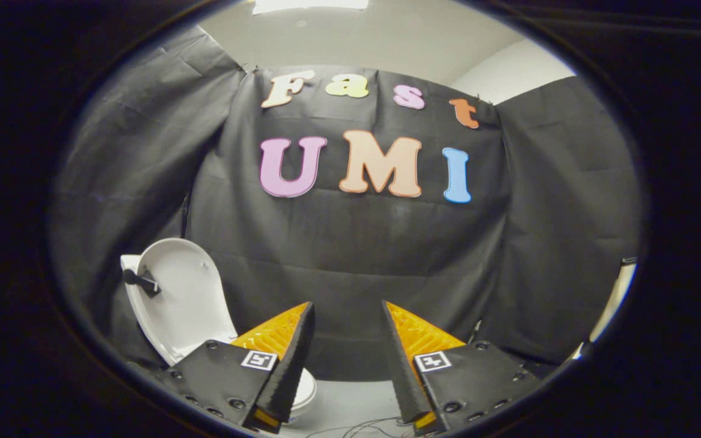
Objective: Open the toilet lid.
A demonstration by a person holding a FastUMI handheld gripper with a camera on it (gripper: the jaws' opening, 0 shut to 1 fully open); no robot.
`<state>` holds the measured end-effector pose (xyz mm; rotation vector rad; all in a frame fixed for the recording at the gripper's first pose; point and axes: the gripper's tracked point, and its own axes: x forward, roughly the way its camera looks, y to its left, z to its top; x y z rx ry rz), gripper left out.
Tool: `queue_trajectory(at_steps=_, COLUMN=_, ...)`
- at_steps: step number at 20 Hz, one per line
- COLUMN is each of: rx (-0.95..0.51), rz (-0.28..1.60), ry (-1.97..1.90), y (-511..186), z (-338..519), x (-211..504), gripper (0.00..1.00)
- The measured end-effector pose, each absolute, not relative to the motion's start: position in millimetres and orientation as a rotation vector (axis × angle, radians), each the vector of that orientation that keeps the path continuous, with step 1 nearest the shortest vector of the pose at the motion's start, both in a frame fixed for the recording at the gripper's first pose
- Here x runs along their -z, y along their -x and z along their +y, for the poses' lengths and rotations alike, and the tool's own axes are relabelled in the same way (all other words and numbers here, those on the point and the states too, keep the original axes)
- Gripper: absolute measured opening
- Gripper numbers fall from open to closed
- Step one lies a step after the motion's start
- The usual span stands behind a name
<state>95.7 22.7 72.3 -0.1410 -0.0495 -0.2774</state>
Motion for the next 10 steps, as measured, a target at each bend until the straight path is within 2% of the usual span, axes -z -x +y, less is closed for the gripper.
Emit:
queue_trajectory(at_steps=5, rx=0.149, rz=0.016, ry=0.066, y=-91.6, z=21.1, x=-34.5, gripper=0.57)
queue_trajectory(at_steps=10, rx=0.128, rz=0.068, ry=0.023, y=-84.1, z=-0.2, x=-5.7, gripper=0.57)
